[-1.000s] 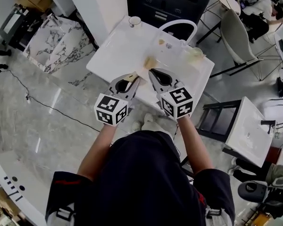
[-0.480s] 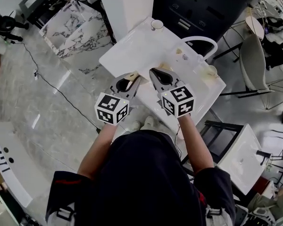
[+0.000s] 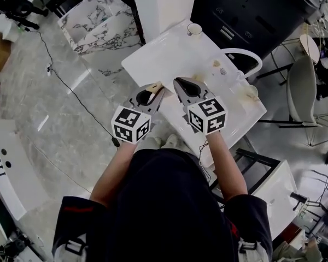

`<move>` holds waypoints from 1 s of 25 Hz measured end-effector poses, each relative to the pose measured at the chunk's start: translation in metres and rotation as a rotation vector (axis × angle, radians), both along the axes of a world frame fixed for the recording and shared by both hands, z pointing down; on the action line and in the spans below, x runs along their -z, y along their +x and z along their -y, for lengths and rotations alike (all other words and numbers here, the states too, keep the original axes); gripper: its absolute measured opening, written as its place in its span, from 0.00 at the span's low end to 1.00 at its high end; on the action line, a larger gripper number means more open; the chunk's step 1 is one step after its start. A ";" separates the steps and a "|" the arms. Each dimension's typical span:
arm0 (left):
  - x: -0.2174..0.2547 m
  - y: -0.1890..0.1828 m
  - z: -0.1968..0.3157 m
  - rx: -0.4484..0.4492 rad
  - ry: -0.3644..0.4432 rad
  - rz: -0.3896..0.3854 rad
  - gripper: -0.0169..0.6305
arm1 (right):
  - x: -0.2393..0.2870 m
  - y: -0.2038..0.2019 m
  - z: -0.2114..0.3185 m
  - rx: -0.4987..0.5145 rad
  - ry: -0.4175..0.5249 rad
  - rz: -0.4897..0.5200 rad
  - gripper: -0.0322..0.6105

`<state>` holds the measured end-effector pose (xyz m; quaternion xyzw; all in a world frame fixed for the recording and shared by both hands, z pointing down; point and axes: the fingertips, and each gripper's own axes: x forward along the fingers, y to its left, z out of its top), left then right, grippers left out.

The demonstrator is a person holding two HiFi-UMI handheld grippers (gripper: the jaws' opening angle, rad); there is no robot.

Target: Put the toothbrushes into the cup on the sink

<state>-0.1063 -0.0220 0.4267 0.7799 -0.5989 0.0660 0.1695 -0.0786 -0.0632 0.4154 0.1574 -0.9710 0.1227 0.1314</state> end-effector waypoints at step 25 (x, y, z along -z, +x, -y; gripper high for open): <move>0.019 -0.042 0.038 -0.034 0.039 0.029 0.14 | 0.004 -0.042 0.032 -0.034 -0.009 0.027 0.12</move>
